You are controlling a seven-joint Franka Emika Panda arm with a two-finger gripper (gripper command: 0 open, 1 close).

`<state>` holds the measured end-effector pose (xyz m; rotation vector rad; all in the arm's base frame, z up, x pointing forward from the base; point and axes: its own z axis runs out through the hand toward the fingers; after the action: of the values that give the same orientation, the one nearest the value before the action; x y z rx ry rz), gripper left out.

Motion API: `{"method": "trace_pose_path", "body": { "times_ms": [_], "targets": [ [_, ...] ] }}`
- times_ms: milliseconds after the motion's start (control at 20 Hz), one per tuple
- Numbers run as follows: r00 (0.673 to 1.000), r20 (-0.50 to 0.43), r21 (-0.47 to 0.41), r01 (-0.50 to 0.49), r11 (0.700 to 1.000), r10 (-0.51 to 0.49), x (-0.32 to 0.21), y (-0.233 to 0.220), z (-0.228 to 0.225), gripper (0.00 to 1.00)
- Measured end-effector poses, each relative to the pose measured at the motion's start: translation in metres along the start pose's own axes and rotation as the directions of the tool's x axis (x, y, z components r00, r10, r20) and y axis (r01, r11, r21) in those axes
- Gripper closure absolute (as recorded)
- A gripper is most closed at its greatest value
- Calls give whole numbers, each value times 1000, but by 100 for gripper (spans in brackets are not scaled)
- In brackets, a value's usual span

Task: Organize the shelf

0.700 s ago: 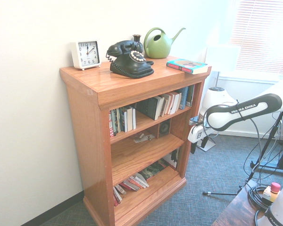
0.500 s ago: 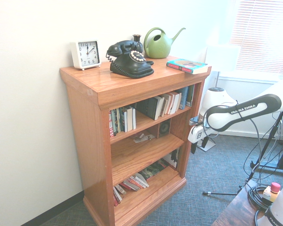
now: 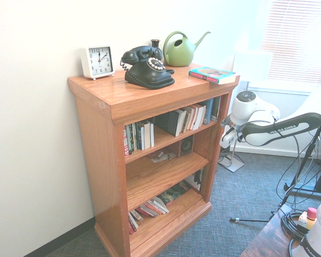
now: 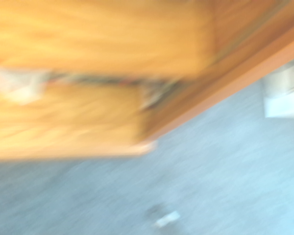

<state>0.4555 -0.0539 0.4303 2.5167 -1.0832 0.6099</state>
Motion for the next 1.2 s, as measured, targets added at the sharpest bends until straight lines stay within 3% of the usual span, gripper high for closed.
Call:
{"method": "trace_pose_path", "body": {
  "times_ms": [250,550,800,1200],
  "targets": [
    [960,-271,-60,55,997,-70,30,2,-31,0],
    [825,-540,-152,100,983,-167,42,-3,-74,0],
    [720,-649,-229,125,965,-247,45,-9,-104,0],
    [580,-743,-308,145,940,-333,47,-13,-129,0]
  ]
}}
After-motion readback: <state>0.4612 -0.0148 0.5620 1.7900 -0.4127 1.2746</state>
